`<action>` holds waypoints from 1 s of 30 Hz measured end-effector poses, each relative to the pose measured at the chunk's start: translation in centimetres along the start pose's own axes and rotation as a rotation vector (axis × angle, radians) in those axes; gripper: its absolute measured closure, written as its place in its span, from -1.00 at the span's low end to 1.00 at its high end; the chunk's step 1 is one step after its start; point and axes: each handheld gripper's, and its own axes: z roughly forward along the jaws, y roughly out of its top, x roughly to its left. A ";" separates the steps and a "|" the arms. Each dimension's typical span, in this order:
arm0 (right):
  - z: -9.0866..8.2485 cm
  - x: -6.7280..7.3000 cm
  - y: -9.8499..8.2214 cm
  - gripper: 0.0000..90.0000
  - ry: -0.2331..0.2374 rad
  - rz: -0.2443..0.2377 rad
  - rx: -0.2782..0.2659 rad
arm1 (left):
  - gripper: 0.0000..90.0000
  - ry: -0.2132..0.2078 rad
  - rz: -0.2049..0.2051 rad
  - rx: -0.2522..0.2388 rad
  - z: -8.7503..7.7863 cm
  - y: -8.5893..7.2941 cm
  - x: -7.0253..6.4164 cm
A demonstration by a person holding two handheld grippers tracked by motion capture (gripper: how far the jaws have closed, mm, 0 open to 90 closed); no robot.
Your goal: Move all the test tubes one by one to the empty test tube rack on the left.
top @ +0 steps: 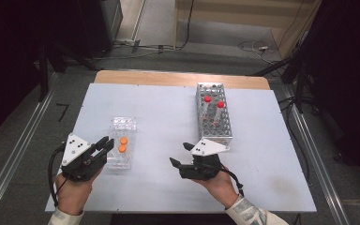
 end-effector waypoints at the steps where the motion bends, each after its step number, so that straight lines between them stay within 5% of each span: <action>1: 0.0 0.0 0.0 -0.31 0.000 0.001 0.000 | 0.70 0.003 0.007 0.006 0.1 -0.1 -0.1; 9: 0.0 -0.1 0.0 -0.31 -0.002 0.000 0.001 | 0.68 0.010 0.005 0.039 0.7 -0.9 -0.2; 19: -0.1 -0.2 0.0 -0.31 -0.007 0.003 -0.003 | 0.53 -0.004 -0.021 0.011 0.1 -0.7 0.0; 25: -0.5 -1.0 0.1 -0.30 -0.031 0.020 -0.015 | 0.29 -0.023 -0.044 -0.031 -0.5 -0.3 -0.2; 30: -0.9 -2.6 0.2 -0.29 -0.080 0.056 -0.017 | -0.20 -0.026 -0.059 -0.036 -0.5 -0.1 -0.8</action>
